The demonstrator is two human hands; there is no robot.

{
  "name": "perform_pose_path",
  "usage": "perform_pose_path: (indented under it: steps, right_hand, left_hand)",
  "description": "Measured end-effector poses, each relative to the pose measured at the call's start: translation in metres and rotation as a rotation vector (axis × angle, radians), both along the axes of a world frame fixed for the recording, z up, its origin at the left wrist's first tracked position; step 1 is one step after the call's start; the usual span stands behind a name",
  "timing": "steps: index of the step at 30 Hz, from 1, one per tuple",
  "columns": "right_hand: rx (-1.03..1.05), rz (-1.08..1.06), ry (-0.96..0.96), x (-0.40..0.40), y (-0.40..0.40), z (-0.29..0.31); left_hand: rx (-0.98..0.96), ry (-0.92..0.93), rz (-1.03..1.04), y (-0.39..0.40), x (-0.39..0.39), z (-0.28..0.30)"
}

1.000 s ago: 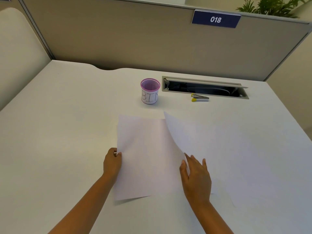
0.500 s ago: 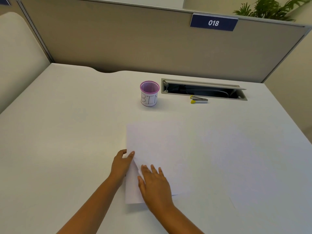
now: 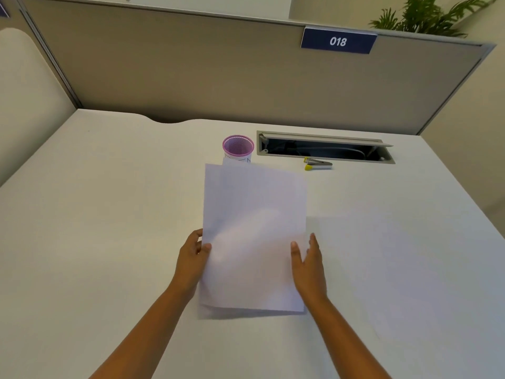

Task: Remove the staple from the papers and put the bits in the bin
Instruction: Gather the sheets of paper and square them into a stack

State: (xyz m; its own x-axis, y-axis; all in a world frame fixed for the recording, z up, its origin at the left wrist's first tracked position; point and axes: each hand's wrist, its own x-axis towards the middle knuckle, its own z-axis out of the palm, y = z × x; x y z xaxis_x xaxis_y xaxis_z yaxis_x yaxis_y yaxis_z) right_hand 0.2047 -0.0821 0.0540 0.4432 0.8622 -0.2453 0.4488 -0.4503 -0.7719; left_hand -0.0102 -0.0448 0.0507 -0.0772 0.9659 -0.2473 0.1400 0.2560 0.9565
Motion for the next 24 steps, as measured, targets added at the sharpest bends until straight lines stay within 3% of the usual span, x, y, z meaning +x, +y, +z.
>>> perform_pose_path:
  steps: [3,13,24]
  right_hand:
    - [0.047,0.0,0.204,0.009,0.013,0.014]
    - [0.458,-0.005,0.227,0.008,0.017,0.059]
    - [0.436,0.001,0.231,0.015,0.013,0.03]
  left_hand:
    - [0.09,-0.026,0.017,0.005,0.003,0.01]
    - [0.515,-0.039,0.033,0.01,0.03,0.054]
    - [0.455,0.01,0.044,0.01,0.051,0.045]
